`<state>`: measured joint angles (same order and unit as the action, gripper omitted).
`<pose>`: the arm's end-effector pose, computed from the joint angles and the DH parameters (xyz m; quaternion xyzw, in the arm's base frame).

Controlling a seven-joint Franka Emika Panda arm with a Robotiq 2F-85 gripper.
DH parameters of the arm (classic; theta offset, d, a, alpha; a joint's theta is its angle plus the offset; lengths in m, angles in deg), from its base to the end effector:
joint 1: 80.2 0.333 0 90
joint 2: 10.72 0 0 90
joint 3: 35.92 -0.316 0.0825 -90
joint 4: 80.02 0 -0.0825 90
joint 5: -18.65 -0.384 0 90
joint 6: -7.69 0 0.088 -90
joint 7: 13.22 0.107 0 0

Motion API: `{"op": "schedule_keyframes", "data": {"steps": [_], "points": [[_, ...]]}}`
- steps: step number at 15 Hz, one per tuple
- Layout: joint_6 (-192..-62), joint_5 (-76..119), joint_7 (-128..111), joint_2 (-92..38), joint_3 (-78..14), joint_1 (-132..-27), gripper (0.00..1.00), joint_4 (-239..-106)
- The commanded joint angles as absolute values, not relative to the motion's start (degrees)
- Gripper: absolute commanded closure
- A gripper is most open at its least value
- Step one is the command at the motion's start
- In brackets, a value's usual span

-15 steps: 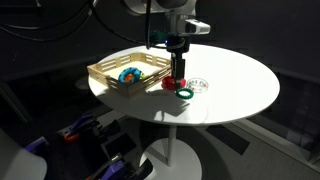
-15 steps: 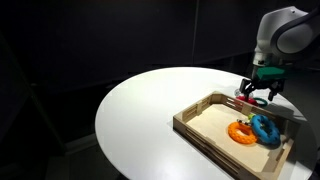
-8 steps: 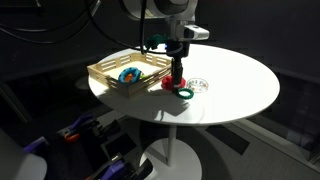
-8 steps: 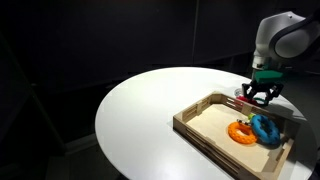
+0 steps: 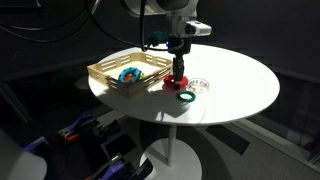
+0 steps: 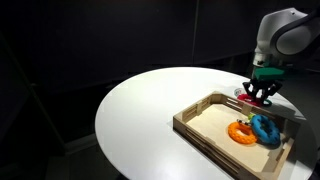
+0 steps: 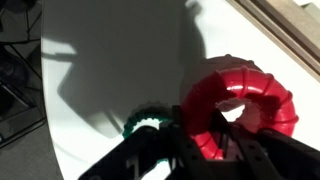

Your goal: Put the red ring in the box

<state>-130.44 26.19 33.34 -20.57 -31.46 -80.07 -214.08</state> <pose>0.5035 -0.0394 0.2535 0.9217 -0.3817 -0.0297 0.0629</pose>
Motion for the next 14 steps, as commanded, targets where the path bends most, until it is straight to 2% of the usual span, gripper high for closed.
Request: {"op": "schedule_keyframes", "data": {"steps": [1, 14], "points": [[-129.1, 26.7, 34.1, -16.1, -31.1, -79.4, 0.90, -214.6], [-113.7, 27.0, 26.0, -10.6, -38.3, -76.2, 0.89, -209.0]]}}
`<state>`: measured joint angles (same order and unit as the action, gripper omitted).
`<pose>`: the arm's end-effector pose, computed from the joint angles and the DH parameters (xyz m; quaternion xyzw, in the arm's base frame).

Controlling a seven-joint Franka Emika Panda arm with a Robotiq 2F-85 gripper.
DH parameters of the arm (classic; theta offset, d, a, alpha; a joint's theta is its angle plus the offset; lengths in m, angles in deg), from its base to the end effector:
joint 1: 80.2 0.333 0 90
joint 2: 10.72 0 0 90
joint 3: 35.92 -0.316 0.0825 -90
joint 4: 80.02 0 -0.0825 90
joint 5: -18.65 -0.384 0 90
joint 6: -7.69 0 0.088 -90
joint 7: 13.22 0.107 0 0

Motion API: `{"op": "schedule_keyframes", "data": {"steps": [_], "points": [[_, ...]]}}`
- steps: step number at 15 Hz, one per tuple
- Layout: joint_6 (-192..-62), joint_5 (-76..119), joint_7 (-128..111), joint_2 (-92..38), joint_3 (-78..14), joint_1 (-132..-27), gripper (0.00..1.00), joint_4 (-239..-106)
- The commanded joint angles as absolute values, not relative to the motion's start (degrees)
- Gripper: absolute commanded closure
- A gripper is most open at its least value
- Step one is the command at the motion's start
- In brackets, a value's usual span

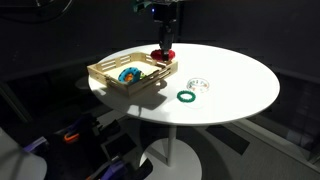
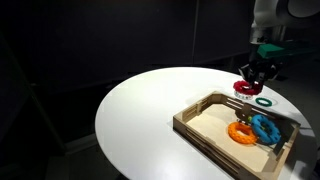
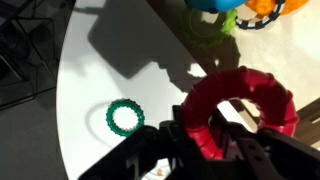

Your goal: Put the red ring in the box

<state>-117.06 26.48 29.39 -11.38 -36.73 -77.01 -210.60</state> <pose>0.5040 0.0301 0.3409 0.9540 -0.2896 -0.0306 0.0717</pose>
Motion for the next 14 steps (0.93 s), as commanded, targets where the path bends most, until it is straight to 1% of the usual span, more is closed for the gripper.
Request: {"op": "schedule_keyframes", "data": {"steps": [1, 13, 14], "points": [[-113.1, 27.2, 25.3, -10.6, -39.0, -75.7, 0.89, -208.8], [-113.4, 27.3, 17.1, -10.7, -44.1, -71.3, 0.89, -210.4], [-113.2, 27.2, 16.5, -10.8, -44.3, -71.1, 0.82, -210.6]]}}
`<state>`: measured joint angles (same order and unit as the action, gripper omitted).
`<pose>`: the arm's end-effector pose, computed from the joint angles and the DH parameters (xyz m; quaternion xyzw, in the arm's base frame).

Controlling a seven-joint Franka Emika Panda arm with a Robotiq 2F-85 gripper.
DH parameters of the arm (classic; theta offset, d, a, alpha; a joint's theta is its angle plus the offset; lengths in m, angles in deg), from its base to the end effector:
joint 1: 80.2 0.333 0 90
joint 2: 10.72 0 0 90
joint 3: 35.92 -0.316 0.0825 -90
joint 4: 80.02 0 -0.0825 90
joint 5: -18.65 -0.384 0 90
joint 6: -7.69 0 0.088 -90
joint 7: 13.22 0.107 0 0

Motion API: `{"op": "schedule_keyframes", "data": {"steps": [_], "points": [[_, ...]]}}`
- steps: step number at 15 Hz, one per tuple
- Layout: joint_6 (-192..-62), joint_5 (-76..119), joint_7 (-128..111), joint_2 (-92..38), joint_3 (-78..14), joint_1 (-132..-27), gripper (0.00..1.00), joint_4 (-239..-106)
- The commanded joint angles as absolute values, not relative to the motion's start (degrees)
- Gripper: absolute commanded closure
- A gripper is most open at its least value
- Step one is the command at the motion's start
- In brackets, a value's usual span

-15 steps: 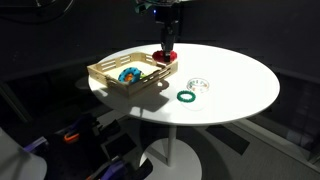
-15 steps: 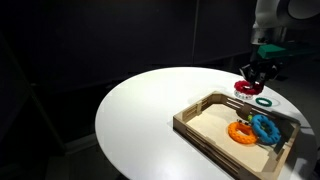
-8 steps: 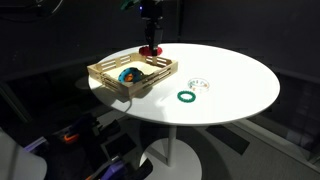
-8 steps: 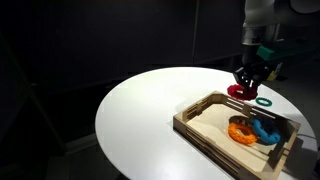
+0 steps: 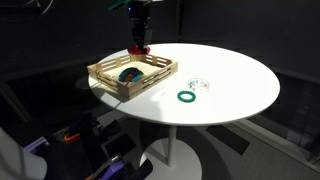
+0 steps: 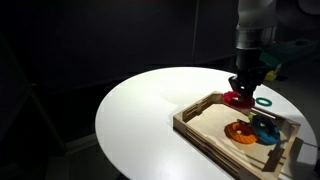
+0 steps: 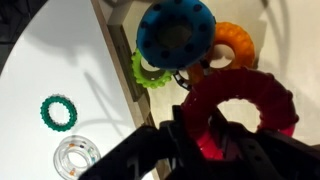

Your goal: Put the red ring in the box

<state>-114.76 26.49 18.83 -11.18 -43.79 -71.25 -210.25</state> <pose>0.4822 0.1396 0.3424 0.9917 -0.0915 -0.0427 0.0791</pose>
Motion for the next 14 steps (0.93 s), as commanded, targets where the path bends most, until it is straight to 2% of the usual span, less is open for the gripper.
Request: {"op": "schedule_keyframes", "data": {"steps": [1, 2, 8, 14], "points": [[-112.8, 27.0, 15.6, -10.9, -44.3, -71.0, 0.60, -210.9], [-112.4, 27.0, 15.1, -11.0, -44.4, -70.9, 0.44, -211.0], [-109.8, 25.8, 10.8, -10.7, -44.1, -71.3, 0.01, -211.0], [-104.3, 21.7, -0.9, -7.5, -42.6, -73.1, 0.00, -210.1]]}}
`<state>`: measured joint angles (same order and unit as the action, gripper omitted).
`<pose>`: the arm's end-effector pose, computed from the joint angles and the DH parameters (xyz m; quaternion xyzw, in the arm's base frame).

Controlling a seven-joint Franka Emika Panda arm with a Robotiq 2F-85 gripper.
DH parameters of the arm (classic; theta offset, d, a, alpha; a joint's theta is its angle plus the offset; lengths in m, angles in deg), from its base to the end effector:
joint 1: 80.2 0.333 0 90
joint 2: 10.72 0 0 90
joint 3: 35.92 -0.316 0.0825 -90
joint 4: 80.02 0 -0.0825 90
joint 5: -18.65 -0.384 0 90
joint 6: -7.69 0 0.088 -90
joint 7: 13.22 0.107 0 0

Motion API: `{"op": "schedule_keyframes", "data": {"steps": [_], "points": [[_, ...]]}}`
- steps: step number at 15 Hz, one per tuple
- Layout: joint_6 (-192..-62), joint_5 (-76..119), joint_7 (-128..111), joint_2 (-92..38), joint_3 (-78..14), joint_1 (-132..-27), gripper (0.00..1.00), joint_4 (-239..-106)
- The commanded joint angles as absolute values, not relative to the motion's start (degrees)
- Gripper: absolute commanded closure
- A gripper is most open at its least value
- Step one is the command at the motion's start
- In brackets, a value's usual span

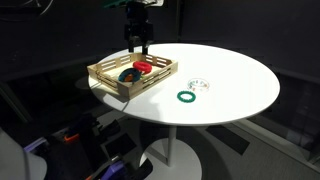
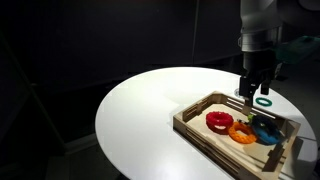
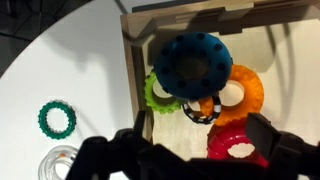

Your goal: Put the red ring in the box

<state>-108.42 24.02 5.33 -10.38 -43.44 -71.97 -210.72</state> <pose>0.4690 0.1267 0.3385 0.9915 0.0014 -0.1068 0.0744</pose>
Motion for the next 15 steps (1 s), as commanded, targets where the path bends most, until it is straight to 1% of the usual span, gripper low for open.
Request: {"op": "schedule_keyframes", "data": {"steps": [1, 8, 10, 15], "points": [[-102.5, 21.2, -3.0, -6.9, -42.2, -73.5, 0.00, -209.7], [-88.6, 22.7, -10.9, -1.8, -40.3, -75.6, 0.00, -205.6], [-87.7, 22.7, -11.4, 0.1, -39.9, -76.0, 0.00, -205.1], [-91.0, 20.7, -11.7, 5.3, -38.5, -76.8, 0.00, -205.6]]}}
